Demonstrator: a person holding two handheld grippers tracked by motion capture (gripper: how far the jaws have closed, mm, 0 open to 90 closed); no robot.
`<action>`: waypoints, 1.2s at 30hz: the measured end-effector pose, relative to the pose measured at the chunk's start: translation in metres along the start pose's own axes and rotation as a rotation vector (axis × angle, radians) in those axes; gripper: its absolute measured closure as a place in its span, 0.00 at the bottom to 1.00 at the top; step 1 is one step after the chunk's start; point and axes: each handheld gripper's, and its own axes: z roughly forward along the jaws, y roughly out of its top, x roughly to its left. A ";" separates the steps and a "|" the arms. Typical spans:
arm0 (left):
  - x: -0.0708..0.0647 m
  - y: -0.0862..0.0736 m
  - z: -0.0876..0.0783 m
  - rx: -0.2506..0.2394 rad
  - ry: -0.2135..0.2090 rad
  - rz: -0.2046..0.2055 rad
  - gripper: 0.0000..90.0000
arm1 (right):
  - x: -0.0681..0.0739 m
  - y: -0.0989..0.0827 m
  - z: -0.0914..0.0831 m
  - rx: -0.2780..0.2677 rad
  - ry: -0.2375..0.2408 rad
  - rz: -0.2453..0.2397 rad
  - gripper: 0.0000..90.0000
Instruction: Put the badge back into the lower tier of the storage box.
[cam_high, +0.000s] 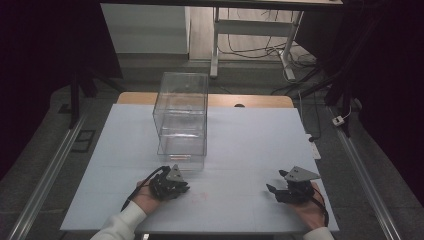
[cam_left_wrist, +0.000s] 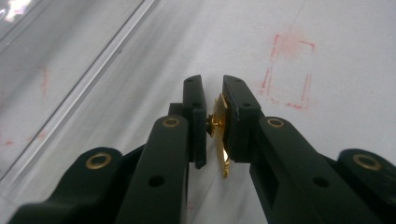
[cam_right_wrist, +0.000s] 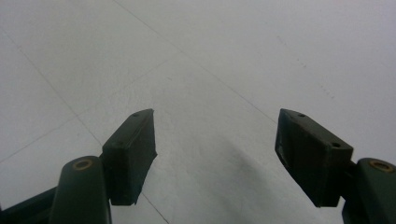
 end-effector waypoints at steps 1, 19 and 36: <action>0.000 0.000 -0.001 -0.003 0.001 -0.003 0.89 | 0.000 0.000 0.000 0.001 0.001 -0.002 0.32; 0.002 0.004 -0.018 -0.066 0.001 -0.009 0.89 | 0.000 0.000 0.000 0.001 0.000 0.002 0.32; 0.002 0.010 -0.047 -0.173 0.016 -0.018 0.89 | 0.000 0.000 0.000 0.000 -0.004 -0.005 0.33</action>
